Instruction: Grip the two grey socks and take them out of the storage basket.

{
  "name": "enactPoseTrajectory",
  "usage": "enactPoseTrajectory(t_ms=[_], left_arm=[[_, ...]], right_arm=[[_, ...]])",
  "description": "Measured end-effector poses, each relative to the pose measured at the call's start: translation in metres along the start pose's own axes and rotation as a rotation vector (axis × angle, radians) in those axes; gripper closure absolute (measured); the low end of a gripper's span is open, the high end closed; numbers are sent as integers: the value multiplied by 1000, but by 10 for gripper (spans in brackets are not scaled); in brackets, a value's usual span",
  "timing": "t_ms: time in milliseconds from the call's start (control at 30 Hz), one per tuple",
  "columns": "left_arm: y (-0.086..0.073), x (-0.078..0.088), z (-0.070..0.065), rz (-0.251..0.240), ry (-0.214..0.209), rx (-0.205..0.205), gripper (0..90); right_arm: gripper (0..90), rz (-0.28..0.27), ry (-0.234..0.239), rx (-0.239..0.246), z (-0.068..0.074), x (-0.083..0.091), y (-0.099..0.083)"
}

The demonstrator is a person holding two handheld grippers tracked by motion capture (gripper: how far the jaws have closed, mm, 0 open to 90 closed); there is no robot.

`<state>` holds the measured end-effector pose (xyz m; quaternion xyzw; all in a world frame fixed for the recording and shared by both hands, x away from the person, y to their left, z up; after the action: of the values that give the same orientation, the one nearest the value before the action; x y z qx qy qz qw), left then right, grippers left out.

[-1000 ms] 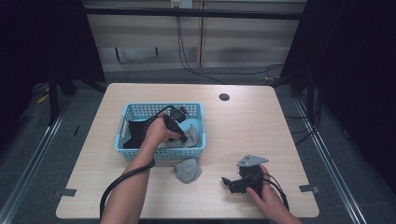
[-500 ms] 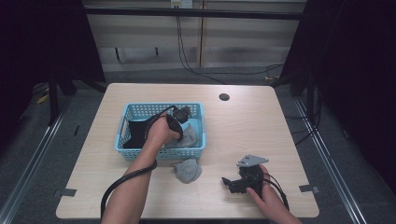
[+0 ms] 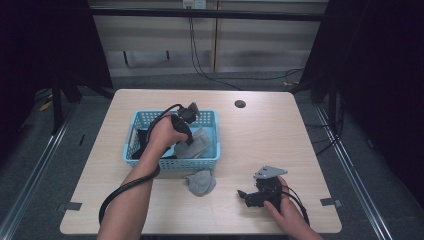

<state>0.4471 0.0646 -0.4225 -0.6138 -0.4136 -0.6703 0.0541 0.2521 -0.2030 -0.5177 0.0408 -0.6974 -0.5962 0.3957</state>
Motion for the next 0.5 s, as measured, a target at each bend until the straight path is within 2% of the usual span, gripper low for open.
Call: enactPoseTrajectory(t_ms=[167,200,367,500], left_arm=[[-3,1,-1,13,-26,5,779],[-5,-1,-1,19,-27,-9,777],[-8,-1,1,17,-24,10,768],[-9,-2,0,27,-23,8,741]], right_arm=[[83,0,0,0,0,0,0],[83,1,0,-2,0,0,0],[83,0,0,-1,0,0,0],[83,-2,0,-1,0,0,0]])
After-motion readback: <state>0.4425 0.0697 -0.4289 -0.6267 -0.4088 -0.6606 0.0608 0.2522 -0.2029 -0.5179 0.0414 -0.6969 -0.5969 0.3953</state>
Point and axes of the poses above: each handheld gripper's, and its own axes: x roughly backward along the jaws, y roughly out of its top, z roughly to its left, the point moved 1 cm from there along -x, roughly forward along the jaws, and after that the axes turned 14 degrees about -z, right-handed, at the moved point
